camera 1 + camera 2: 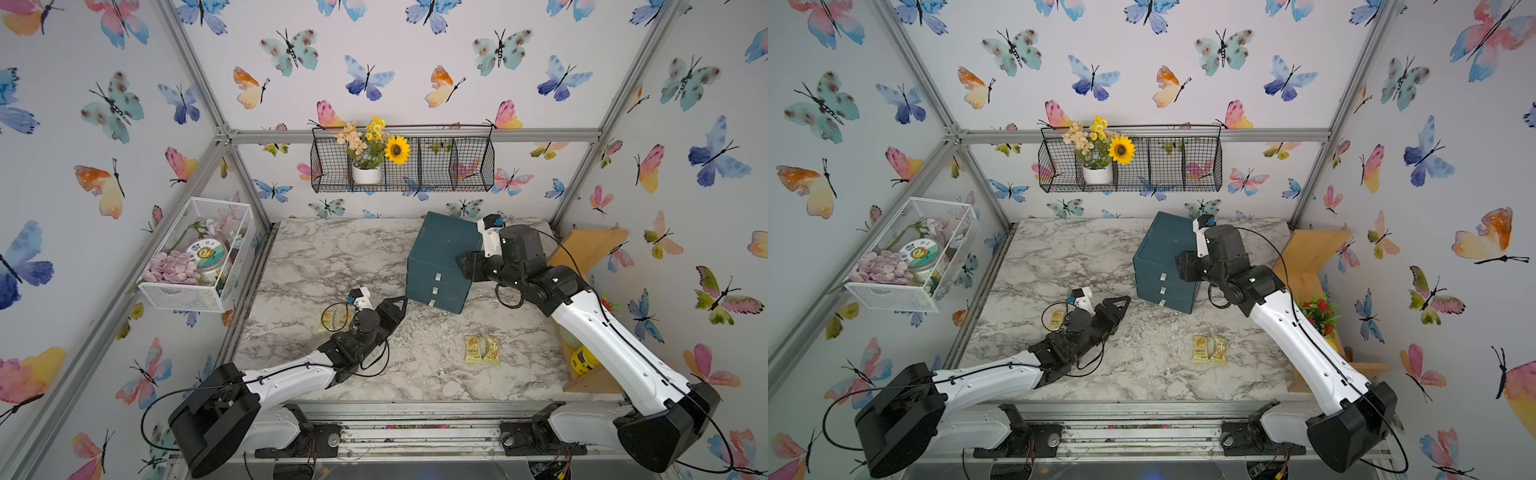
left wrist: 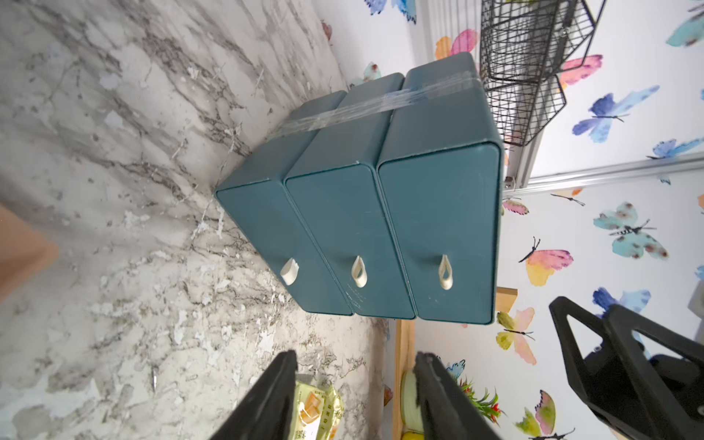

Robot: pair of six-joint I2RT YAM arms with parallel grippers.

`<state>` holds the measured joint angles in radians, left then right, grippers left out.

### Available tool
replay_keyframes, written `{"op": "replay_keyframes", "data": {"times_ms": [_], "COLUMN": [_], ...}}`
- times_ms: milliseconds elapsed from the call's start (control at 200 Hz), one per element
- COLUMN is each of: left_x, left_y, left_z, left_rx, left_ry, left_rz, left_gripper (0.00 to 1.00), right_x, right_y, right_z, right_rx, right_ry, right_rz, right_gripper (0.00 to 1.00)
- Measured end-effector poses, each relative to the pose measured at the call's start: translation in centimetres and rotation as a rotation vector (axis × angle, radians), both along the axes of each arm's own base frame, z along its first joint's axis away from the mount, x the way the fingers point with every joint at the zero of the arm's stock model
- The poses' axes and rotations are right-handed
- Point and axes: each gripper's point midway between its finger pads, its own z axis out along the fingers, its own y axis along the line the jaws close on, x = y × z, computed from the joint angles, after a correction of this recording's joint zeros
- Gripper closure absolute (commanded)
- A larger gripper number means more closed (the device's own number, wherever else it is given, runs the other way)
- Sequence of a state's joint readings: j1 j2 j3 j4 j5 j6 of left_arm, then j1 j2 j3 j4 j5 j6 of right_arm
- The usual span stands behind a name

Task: Take the cookies out of the drawer
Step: Open the drawer in the storage box.

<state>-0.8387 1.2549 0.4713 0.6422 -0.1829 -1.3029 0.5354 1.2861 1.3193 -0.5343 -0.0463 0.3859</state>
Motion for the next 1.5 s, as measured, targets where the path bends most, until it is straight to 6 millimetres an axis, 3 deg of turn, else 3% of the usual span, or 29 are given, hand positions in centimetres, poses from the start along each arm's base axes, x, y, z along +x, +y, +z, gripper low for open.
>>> {"op": "replay_keyframes", "data": {"times_ms": [235, 345, 551, 816, 1041, 1497], "left_x": [-0.4, -0.7, -0.4, 1.1, 2.7, 4.3], "left_y": [-1.9, -2.9, -4.1, -5.6, -7.2, -8.2], "left_z": [2.7, 3.0, 0.7, -1.3, -2.9, -2.9], "left_rx": [-0.053, -0.074, -0.103, -0.124, -0.147, -0.197], "left_ry": [-0.200, -0.246, -0.234, -0.195, -0.149, -0.127], "left_rz": [-0.152, -0.203, -0.235, -0.232, -0.225, -0.187], "left_gripper": [0.43, 0.44, 0.44, 0.45, 0.46, 0.52], "right_x": [-1.5, -2.1, -3.8, -5.1, -5.4, -5.5], "right_y": [0.2, 0.2, -0.5, -1.1, -0.4, 0.3], "right_z": [-1.1, -1.4, -2.3, -1.1, -0.1, 0.5], "right_rx": [0.064, 0.082, 0.107, 0.193, 0.247, 0.262], "right_ry": [0.051, 0.063, 0.070, 0.019, -0.002, -0.030], "right_rz": [0.010, 0.018, 0.017, 0.007, 0.043, 0.093], "right_gripper": [0.45, 0.45, 0.45, 0.45, 0.45, 0.46]}}
